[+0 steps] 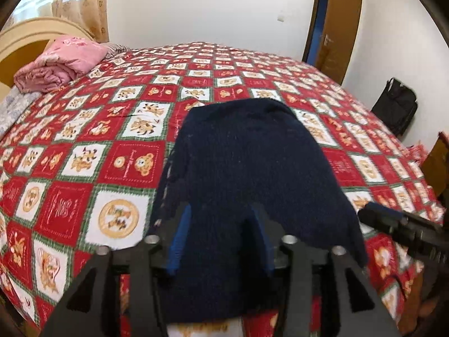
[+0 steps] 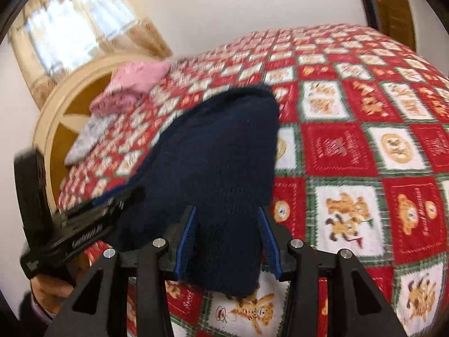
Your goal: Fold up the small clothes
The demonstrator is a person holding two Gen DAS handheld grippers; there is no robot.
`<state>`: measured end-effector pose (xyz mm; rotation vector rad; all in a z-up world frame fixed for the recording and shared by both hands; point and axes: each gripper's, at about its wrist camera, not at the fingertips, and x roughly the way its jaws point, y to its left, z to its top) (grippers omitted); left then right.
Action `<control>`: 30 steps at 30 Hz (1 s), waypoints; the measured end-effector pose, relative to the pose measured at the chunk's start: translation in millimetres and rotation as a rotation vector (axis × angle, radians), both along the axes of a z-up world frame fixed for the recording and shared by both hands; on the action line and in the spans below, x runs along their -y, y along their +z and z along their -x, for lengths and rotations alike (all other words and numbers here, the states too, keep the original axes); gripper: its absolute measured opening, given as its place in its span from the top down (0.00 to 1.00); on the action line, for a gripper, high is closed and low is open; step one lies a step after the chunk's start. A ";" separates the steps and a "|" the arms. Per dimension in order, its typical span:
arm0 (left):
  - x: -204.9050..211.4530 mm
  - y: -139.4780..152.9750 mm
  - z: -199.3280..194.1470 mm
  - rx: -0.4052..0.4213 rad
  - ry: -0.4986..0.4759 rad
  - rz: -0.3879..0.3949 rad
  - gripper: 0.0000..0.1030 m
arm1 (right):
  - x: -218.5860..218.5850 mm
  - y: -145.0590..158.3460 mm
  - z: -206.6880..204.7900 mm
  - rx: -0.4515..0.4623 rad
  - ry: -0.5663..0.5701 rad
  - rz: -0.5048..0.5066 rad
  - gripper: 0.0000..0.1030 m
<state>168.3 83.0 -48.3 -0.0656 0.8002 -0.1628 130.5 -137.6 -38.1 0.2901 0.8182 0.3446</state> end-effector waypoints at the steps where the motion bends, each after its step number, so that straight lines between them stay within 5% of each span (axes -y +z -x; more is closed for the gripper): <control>1: -4.9 2.3 2.2 0.005 0.006 0.013 0.41 | 4.8 4.1 0.8 0.012 -0.014 -0.007 0.43; 3: -13.5 5.9 2.9 0.015 0.037 0.013 0.25 | 14.6 8.6 2.7 0.022 -0.053 -0.040 0.27; 7: -31.8 8.4 1.3 0.017 0.086 0.022 0.23 | 29.7 2.0 6.8 -0.020 -0.071 -0.117 0.26; 11: -46.4 6.4 -2.7 0.002 0.131 0.063 0.09 | 37.0 -13.0 19.5 -0.072 -0.073 -0.135 0.26; 18: -38.5 2.3 -38.2 -0.080 0.082 0.108 0.09 | 30.4 -15.6 -7.1 -0.080 -0.046 -0.122 0.26; 26: -24.2 -41.3 -59.4 -0.268 0.052 0.198 0.11 | 11.3 -38.0 -57.5 -0.118 -0.062 -0.121 0.26; 30: -27.8 -48.0 -56.1 -0.271 0.048 0.258 0.07 | 3.1 -58.2 -58.6 -0.132 -0.034 -0.228 0.26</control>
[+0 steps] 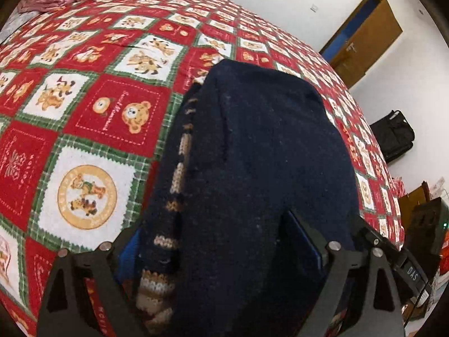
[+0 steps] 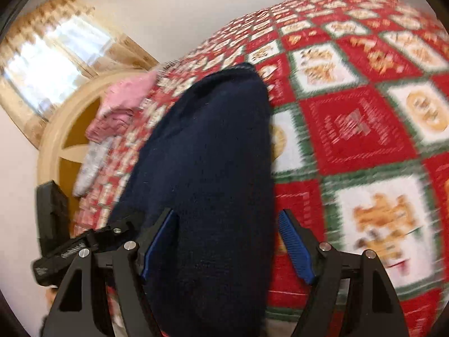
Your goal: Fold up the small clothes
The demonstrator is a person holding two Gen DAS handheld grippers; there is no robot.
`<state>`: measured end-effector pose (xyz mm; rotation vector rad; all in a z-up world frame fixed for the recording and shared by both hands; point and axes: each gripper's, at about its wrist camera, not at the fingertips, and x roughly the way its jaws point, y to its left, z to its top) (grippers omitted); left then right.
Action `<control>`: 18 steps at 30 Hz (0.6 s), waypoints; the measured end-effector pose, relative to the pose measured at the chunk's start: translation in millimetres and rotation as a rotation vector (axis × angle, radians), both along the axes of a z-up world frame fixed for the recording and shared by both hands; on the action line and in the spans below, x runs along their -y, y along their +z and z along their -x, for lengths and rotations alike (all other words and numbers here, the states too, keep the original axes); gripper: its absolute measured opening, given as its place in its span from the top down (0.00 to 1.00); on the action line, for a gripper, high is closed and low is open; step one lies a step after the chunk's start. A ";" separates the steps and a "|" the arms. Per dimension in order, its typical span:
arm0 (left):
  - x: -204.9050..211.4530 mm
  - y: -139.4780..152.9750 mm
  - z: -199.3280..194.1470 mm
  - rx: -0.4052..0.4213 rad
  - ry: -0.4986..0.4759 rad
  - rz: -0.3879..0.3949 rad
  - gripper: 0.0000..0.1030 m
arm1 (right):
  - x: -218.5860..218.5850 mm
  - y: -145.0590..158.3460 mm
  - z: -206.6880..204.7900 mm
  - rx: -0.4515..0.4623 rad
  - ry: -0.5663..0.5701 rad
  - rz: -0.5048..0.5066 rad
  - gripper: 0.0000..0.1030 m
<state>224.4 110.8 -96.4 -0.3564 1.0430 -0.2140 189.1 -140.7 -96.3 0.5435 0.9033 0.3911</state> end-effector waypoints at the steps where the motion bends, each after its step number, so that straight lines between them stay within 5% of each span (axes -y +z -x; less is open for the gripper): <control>1: -1.8 -1.4 -0.7 -0.003 0.000 0.015 0.07 | -3.4 -3.2 -1.2 -0.003 0.015 -0.013 0.26; 10: -14.0 -6.6 5.0 0.017 -0.004 0.120 0.07 | -11.9 -8.9 -17.3 -0.007 0.063 -0.012 0.26; 13: -2.9 -3.4 8.4 0.049 -0.024 0.070 0.19 | -29.5 -2.3 -14.5 0.019 0.088 0.117 0.37; 18: -6.0 0.6 13.7 0.083 -0.031 0.108 0.43 | -32.4 6.5 -6.4 0.067 0.095 0.157 0.52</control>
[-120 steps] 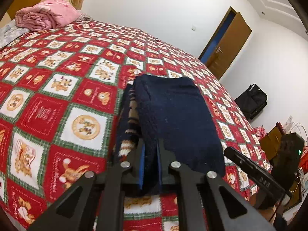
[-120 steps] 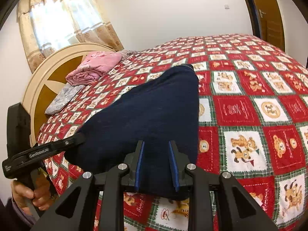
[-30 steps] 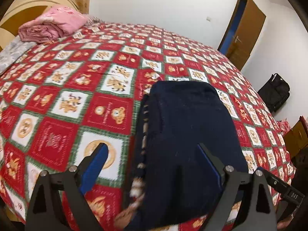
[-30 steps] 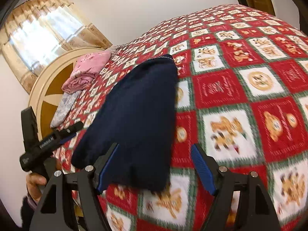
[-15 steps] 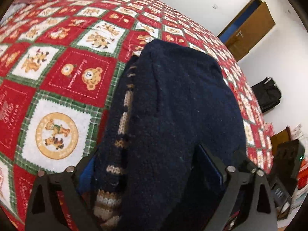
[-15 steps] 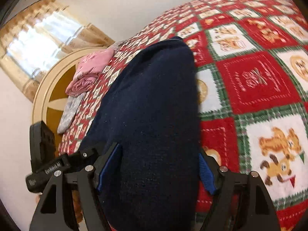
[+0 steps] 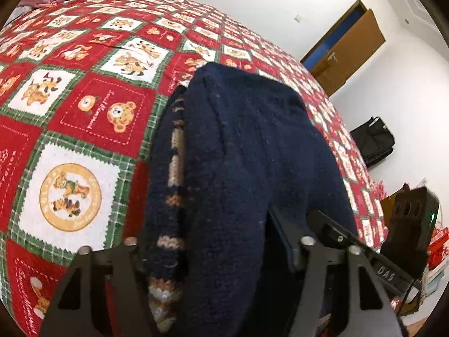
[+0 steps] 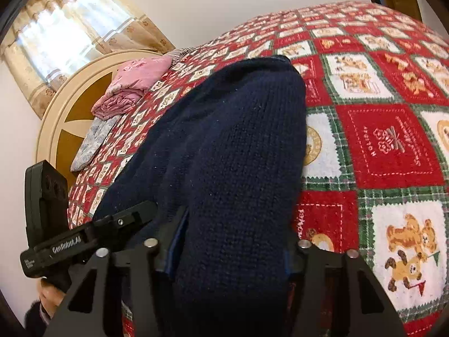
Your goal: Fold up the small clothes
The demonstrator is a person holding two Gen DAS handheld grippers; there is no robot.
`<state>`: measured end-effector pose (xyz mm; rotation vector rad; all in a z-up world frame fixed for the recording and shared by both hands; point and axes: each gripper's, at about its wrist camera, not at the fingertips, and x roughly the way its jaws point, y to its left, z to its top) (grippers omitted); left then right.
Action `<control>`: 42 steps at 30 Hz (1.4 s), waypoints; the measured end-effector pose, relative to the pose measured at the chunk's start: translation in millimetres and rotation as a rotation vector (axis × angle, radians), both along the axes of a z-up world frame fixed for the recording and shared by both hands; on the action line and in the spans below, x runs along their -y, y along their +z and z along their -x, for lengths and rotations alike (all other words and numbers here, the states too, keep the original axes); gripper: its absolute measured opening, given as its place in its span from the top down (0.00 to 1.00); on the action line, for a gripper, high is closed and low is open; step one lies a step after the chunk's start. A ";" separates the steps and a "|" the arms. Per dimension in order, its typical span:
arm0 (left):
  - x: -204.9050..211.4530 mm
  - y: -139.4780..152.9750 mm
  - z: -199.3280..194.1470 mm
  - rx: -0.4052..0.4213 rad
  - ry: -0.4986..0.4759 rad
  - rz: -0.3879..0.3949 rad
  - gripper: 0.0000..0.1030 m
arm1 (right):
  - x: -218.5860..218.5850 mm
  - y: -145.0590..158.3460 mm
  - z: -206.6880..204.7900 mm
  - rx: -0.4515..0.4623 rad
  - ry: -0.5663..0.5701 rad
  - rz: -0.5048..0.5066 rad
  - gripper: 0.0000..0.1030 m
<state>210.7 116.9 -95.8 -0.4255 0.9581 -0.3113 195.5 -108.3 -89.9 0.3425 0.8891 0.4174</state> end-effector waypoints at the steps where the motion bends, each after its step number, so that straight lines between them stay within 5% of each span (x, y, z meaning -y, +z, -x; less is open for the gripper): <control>1: 1.9 3.1 2.6 0.019 0.000 -0.018 0.46 | -2.2 3.4 2.0 0.014 0.000 0.020 0.54; 4: 12.3 16.3 9.8 0.088 0.009 -0.090 0.52 | -15.5 21.1 10.1 0.085 0.014 0.093 0.57; 9: 11.5 35.1 13.0 0.138 0.036 -0.054 0.54 | -28.2 51.0 19.9 0.172 0.045 0.125 0.59; 26: -31.0 98.2 14.0 0.273 0.098 -0.031 0.54 | -60.5 120.4 27.4 0.326 0.113 0.047 0.59; 36: -81.8 81.3 -8.4 0.251 0.225 -0.195 0.54 | -123.0 91.3 -14.8 0.296 0.177 -0.027 0.59; 42: -87.1 36.5 -24.8 0.158 0.239 -0.311 0.55 | -136.9 29.0 -50.4 0.146 0.183 0.035 0.59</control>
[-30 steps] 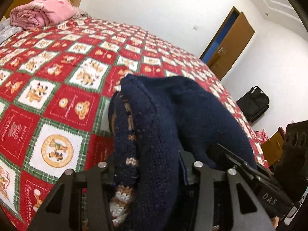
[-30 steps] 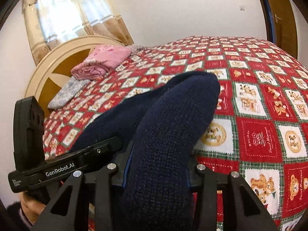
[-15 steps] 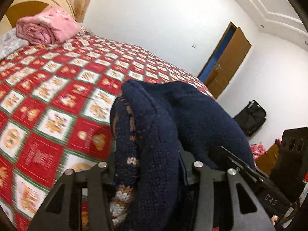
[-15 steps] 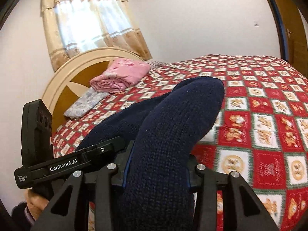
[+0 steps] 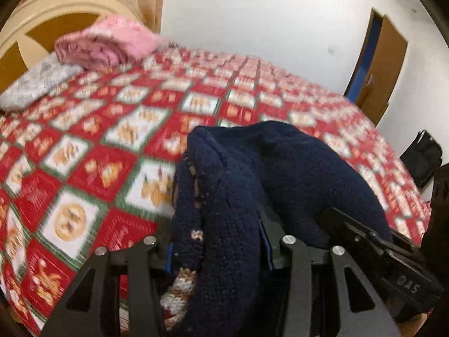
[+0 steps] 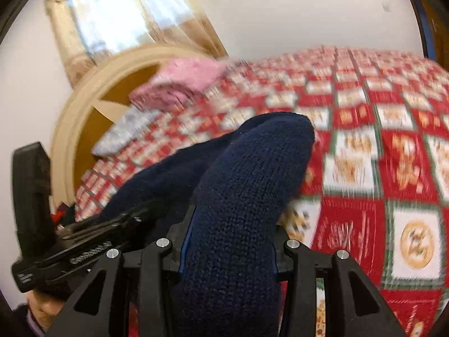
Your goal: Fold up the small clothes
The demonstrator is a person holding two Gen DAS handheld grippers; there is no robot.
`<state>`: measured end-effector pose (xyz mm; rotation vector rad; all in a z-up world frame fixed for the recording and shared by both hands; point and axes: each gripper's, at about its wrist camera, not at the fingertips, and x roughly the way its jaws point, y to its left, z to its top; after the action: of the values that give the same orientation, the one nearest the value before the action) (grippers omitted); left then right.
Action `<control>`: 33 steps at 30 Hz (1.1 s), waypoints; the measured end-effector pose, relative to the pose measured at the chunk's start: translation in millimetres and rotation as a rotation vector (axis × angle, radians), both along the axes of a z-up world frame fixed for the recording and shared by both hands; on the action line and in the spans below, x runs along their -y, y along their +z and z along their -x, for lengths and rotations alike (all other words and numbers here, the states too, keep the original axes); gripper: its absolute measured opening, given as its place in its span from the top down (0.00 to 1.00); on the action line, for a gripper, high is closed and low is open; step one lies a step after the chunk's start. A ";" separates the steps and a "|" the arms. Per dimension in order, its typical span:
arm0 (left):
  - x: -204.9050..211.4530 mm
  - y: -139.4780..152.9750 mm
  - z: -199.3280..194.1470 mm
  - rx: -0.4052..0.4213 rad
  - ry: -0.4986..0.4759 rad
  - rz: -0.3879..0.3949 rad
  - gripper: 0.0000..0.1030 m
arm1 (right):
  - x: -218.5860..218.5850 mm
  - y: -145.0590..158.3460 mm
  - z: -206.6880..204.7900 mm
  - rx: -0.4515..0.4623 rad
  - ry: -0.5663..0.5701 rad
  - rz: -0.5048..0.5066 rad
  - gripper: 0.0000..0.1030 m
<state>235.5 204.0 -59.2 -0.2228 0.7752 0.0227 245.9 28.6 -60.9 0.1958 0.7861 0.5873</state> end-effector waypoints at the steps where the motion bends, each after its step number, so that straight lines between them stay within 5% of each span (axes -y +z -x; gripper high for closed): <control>1: -0.2 -9.4 -0.5 -0.014 0.010 -0.005 0.54 | 1.9 -11.3 -0.8 -0.022 -0.009 0.019 0.58; 7: 2.5 -13.6 2.6 -0.023 0.019 -0.020 0.45 | 16.3 -34.9 -4.1 -0.081 -0.029 0.018 0.52; 15: 7.7 3.7 26.0 -0.013 0.067 -0.163 0.38 | 40.7 -9.0 23.6 -0.077 -0.080 -0.016 0.49; 20: 12.8 19.7 48.6 0.025 0.121 -0.208 0.31 | 50.1 25.2 71.0 0.112 -0.132 0.062 0.49; 33: 42.9 -12.2 60.6 -0.024 0.113 -0.287 0.25 | 9.5 -9.9 110.4 0.075 -0.017 0.297 0.55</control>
<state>174.8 161.1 -71.4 0.0067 0.7734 0.2424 135.5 19.1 -70.8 -0.0918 0.7884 0.4526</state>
